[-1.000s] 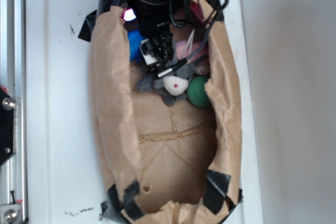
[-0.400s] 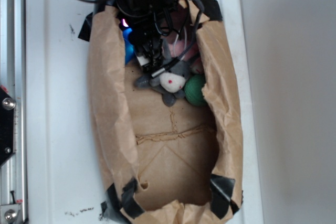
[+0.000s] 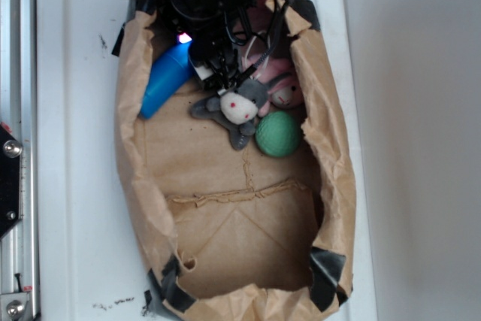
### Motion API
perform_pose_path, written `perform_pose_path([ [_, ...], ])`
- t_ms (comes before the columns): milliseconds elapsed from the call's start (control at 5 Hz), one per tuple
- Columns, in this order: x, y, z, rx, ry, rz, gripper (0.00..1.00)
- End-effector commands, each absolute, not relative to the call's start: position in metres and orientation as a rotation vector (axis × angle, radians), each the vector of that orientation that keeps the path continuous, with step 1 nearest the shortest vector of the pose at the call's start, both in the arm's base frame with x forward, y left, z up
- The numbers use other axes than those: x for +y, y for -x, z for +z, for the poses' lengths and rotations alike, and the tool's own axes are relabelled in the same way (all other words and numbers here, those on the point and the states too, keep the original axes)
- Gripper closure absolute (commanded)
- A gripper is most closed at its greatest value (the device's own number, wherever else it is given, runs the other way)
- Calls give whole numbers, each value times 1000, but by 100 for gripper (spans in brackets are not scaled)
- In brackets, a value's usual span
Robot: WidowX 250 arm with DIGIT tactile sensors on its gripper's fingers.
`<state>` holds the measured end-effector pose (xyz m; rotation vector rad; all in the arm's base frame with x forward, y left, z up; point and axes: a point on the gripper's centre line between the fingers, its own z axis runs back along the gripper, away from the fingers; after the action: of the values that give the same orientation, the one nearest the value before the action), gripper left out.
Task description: Grab the blue bottle.
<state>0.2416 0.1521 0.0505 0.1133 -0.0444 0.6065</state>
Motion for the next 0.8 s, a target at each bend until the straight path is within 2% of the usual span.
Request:
perform_pose_path([
  [0, 153, -246, 90, -61, -59, 609, 100],
  [200, 136, -247, 138, -67, 39, 598, 100],
  [400, 119, -247, 171, -69, 106, 570, 100],
  [600, 108, -246, 183, -90, 121, 554, 100],
])
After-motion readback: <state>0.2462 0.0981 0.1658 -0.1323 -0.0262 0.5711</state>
